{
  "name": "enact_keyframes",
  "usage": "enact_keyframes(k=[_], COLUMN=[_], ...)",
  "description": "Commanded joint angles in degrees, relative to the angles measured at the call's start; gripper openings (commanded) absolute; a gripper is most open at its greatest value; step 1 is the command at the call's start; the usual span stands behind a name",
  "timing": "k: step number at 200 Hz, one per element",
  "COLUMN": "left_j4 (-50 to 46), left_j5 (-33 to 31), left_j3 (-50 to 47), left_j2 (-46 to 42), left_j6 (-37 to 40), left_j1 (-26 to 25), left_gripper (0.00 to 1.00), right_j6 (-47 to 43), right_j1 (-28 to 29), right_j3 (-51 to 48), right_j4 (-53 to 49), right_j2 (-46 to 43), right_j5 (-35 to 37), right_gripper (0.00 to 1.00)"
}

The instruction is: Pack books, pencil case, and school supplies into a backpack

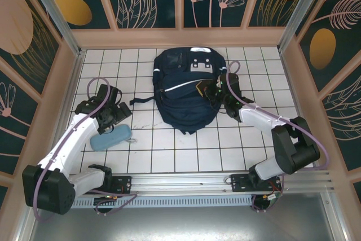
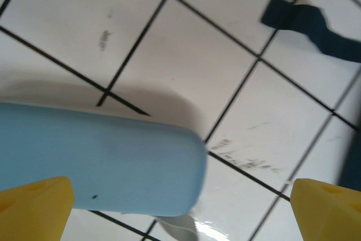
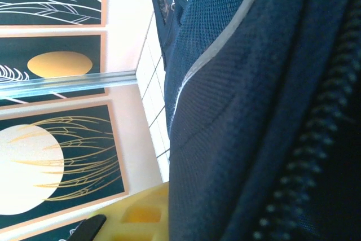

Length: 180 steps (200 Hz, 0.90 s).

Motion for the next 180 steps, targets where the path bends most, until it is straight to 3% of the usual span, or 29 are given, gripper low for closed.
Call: enact_keyframes(k=[1, 60, 98, 134, 158, 180], left_j4=[-2.23, 7.87, 13.85, 19.77, 18.42, 12.6], left_j5=[-2.17, 6.33, 9.47, 13.08, 11.87, 6.48], left_j3=[-2.93, -8.73, -7.77, -4.97, -2.18, 2.0], left_j2=[1.37, 4.97, 6.97, 11.06, 12.88, 11.07], left_j6=[0.34, 1.13, 0.76, -0.92, -0.54, 3.48], left_j1=[0.92, 0.63, -3.93, -11.26, -14.33, -14.34], left_gripper=[0.98, 0.97, 0.94, 0.93, 0.94, 0.99], right_j6=[-0.63, -1.56, -0.86, -0.77, -0.86, -0.86], right_j1=[-1.75, -2.64, -2.62, -2.6, -2.59, -2.55], right_j3=[-0.01, 0.08, -0.78, -1.18, -1.4, -1.44], right_j4=[4.16, 2.95, 3.37, 2.83, 2.49, 2.31], right_j2=[0.9, -0.05, 0.07, -0.26, -0.56, -0.77], right_j5=[-0.13, -0.25, -0.16, 0.1, 0.28, 0.45], right_gripper=[0.0, 0.0, 0.0, 0.0, 0.0, 0.0])
